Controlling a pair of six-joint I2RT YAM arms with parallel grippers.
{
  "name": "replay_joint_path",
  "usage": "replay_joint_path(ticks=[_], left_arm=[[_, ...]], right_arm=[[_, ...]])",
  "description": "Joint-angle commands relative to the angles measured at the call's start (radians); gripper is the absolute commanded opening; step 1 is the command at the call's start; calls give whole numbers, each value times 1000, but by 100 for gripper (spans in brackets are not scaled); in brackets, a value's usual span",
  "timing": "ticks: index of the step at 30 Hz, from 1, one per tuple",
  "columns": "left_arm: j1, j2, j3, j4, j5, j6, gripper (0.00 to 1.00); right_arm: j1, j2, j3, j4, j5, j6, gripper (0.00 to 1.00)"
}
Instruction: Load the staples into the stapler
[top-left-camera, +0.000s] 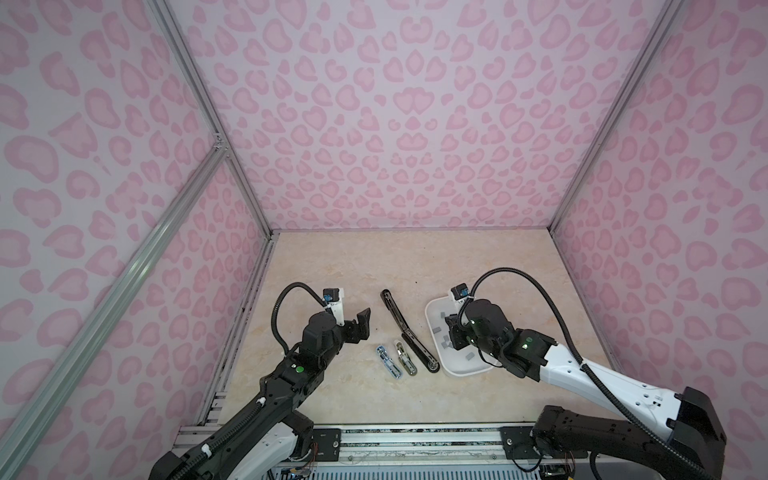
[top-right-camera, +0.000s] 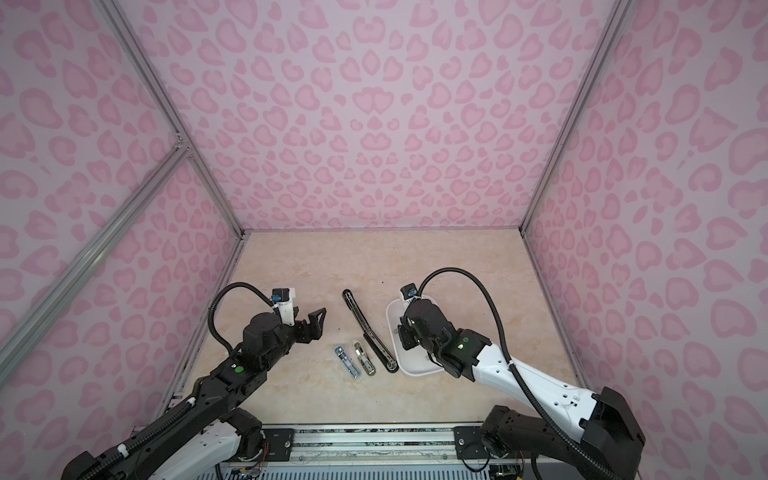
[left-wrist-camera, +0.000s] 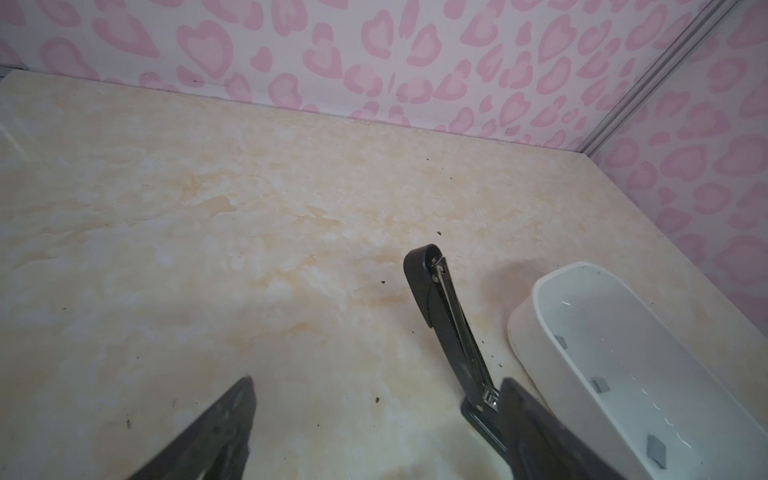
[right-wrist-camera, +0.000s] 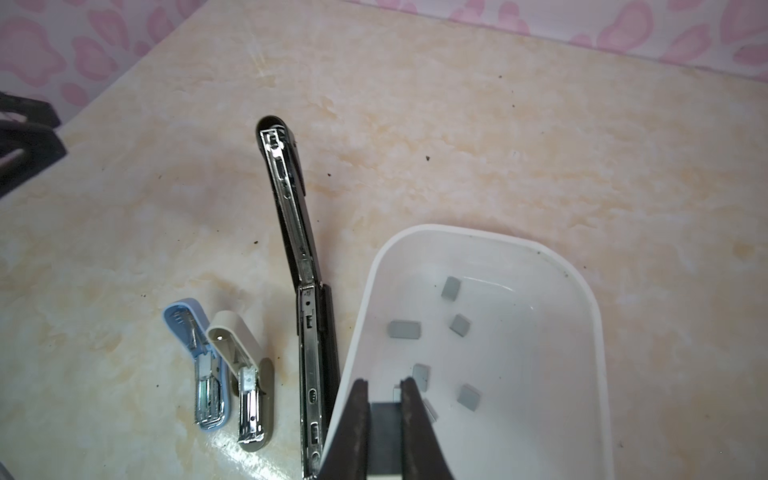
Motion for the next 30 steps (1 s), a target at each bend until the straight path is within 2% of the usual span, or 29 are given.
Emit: replay_joint_path(ticks=[1,5,13,19,30], left_arm=[[1,-1,3,47,20,12,91],[2,-6,8,38,-15,20,92],[2,-12,3,45,-30,23,91],[2,-16,9,31,-37,30,90],[2,-31,3,30,-44,32,90]], right_arm=[[30,-9,-21,25,-70,-92,13],[104,32,-47,131,-88,-125,12],[199,154,-42,138,-46,-88,11],[211,209,-86,171,-34,-34,11],[209,306,-52,160,-14,-45,10]])
